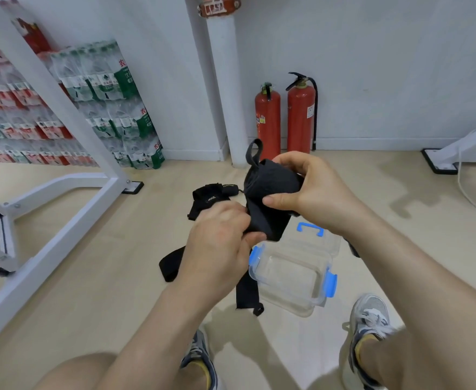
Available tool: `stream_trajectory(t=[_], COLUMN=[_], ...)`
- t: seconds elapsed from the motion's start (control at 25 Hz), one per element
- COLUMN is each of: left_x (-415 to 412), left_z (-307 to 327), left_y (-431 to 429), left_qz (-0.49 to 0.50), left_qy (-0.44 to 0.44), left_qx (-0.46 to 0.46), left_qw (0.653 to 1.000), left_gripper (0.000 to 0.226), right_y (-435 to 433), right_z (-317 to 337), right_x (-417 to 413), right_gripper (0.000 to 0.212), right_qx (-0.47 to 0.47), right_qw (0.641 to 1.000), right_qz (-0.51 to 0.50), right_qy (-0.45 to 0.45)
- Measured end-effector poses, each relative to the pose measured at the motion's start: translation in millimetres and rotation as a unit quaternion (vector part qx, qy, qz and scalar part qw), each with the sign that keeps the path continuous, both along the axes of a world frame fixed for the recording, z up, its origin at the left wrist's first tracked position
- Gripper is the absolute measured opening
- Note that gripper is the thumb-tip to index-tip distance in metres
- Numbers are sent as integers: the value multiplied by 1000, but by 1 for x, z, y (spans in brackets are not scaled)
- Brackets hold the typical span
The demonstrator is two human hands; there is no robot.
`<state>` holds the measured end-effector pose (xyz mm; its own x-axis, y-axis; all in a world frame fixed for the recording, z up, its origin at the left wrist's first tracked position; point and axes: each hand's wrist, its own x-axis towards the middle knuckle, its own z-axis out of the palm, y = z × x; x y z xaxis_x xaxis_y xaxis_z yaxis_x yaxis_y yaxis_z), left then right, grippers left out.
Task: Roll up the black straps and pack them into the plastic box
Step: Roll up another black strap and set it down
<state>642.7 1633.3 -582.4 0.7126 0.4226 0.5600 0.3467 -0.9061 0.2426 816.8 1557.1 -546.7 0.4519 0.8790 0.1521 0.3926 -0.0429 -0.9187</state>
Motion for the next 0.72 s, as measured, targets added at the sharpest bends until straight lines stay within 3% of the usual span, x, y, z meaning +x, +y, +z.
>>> stream_trajectory(t=[0.16, 0.36, 0.52, 0.72], left_x=[0, -8, -12, -18], left_z=[17, 30, 29, 34], left_y=[-19, -5, -4, -8], left_qz=[91, 162, 178, 143], left_qy=[98, 104, 207, 246], left_qx=[-143, -323, -221, -260], left_qw=[981, 927, 936, 923], left_gripper=[39, 28, 30, 43], right_y=[6, 7, 9, 12], right_z=[-7, -10, -18, -26], right_x=[-8, -19, -25, -28], right_gripper=[46, 47, 48, 46], right_qx=[31, 68, 101, 147], right_qw=[994, 985, 973, 950], right_qz=[-43, -19, -39, -78], right_qy=[-95, -158, -204, -264])
